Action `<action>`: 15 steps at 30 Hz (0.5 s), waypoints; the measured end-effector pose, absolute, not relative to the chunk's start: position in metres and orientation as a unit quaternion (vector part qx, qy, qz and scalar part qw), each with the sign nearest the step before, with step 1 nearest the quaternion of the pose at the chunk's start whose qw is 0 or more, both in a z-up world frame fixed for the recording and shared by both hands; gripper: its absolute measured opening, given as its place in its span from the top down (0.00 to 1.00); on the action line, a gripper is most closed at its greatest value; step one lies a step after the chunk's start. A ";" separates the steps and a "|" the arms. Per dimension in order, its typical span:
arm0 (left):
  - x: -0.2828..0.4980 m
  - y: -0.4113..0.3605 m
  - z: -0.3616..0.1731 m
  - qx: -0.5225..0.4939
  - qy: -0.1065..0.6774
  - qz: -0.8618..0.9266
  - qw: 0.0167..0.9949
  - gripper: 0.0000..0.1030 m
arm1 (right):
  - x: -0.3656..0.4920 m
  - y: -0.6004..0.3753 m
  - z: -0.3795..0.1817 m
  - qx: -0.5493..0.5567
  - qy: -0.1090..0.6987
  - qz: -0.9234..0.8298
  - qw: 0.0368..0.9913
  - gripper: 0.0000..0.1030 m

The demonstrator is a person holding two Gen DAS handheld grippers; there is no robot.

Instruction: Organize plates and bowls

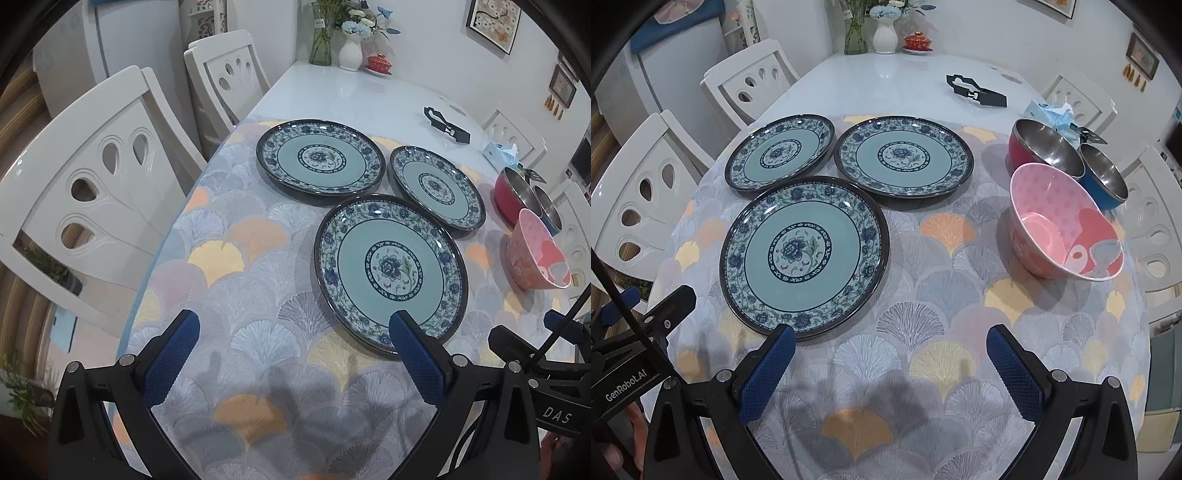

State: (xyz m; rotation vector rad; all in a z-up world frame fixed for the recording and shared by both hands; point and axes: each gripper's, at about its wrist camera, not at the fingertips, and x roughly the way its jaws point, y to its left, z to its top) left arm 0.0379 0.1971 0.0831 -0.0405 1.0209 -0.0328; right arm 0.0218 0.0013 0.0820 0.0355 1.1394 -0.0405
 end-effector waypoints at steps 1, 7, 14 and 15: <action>0.039 0.197 0.083 -0.020 0.488 -0.016 0.872 0.01 | 0.023 0.001 0.082 0.017 0.539 -0.019 0.842 0.00; 0.050 0.197 0.082 -0.017 0.490 -0.019 0.872 0.01 | 0.034 -0.002 0.082 0.023 0.538 -0.016 0.843 0.02; 0.069 0.196 0.076 -0.020 0.497 -0.023 0.867 0.01 | 0.053 -0.011 0.073 0.049 0.552 -0.016 0.832 0.11; 0.072 0.196 0.075 -0.019 0.498 -0.023 0.867 0.01 | 0.057 -0.013 0.071 0.054 0.555 -0.015 0.830 0.11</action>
